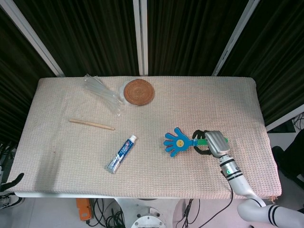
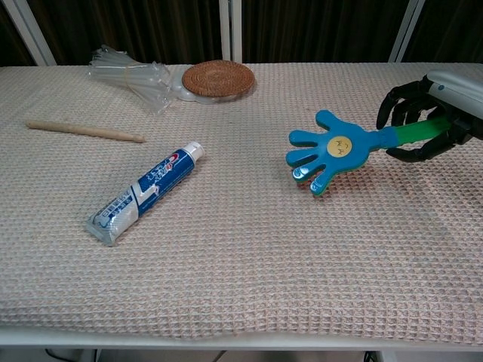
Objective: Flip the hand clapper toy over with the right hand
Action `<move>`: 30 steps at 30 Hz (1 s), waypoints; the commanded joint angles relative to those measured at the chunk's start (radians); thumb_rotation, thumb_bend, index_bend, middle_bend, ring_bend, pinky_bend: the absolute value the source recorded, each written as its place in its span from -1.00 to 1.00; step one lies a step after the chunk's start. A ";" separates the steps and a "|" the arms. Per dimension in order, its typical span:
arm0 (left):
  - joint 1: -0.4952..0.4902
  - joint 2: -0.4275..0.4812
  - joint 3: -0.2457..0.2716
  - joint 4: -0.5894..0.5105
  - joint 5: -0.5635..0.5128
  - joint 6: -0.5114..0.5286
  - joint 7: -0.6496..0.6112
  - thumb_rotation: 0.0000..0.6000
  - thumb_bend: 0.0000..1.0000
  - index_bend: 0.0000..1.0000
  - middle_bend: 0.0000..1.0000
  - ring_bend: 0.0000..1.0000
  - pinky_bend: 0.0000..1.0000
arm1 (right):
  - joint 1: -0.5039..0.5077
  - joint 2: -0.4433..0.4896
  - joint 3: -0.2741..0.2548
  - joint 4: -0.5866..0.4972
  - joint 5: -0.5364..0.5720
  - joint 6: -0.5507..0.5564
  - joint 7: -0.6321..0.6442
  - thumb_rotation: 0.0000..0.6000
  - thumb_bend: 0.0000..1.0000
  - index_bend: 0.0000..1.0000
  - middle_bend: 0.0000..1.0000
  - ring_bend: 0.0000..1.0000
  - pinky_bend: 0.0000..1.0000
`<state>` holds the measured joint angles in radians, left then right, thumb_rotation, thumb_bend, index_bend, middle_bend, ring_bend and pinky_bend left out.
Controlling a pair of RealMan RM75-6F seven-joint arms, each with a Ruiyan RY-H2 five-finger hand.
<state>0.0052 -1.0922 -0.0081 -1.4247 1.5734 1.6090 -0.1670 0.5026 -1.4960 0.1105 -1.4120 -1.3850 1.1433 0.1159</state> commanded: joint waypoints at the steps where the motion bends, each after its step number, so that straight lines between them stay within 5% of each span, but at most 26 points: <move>1: 0.000 0.001 0.000 0.000 0.000 0.000 0.000 1.00 -0.62 -0.78 -0.93 -1.00 -0.82 | -0.004 -0.008 0.004 0.007 -0.006 0.010 0.014 1.00 0.26 0.61 0.29 0.33 0.87; 12: -0.001 0.000 -0.002 0.000 0.000 0.001 0.000 1.00 -0.62 -0.78 -0.93 -1.00 -0.82 | -0.027 -0.031 0.045 0.010 -0.057 0.114 0.163 1.00 0.36 0.61 0.49 0.62 1.00; 21: -0.005 -0.001 -0.003 0.000 0.004 0.000 0.003 1.00 -0.62 -0.78 -0.93 -1.00 -0.82 | -0.048 0.002 0.139 -0.126 -0.011 0.131 0.593 1.00 0.57 0.61 0.68 0.83 1.00; 30: -0.004 -0.005 -0.004 0.009 0.000 -0.001 -0.007 1.00 -0.62 -0.78 -0.93 -1.00 -0.82 | -0.038 0.023 0.150 -0.165 -0.008 0.119 0.533 1.00 0.73 0.64 0.86 1.00 1.00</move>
<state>0.0011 -1.0971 -0.0119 -1.4157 1.5728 1.6078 -0.1740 0.4599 -1.4820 0.2587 -1.5649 -1.3999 1.2753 0.6920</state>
